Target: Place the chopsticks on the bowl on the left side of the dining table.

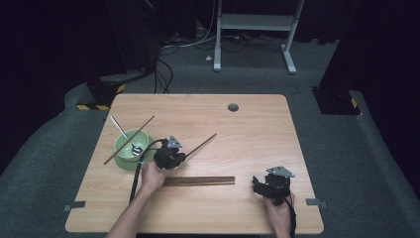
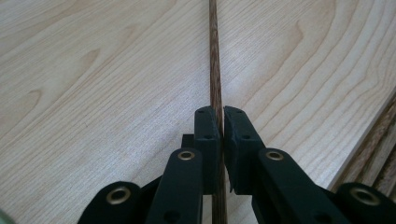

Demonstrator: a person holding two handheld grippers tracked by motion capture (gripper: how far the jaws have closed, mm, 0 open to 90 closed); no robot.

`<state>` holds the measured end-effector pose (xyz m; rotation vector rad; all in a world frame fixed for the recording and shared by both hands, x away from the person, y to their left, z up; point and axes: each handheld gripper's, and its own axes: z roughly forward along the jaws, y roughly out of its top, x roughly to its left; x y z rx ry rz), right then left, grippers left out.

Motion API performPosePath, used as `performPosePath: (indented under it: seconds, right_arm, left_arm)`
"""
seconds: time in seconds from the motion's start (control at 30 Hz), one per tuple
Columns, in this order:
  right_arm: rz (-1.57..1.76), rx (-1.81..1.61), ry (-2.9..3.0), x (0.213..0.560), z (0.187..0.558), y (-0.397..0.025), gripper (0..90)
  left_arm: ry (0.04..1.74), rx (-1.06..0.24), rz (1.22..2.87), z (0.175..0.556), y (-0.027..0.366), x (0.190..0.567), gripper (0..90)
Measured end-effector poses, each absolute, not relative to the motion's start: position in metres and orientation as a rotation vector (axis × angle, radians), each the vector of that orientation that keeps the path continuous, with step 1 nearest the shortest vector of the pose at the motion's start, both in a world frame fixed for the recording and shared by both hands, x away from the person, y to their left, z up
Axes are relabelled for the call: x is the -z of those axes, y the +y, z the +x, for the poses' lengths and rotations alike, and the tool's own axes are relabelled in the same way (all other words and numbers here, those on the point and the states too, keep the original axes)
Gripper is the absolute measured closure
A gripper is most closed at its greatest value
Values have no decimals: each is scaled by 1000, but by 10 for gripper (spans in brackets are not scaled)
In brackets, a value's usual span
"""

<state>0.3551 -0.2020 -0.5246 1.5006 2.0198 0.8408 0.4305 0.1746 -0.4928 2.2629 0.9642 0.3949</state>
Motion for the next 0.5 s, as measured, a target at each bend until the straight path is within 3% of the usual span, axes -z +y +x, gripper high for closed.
performPosePath:
  seconds: [0.5]
  right_arm:
    - [1501, -841, 2020, 525, 355, -202, 203]
  left_arm:
    - [955, -395, 2227, 423, 180, 482, 840]
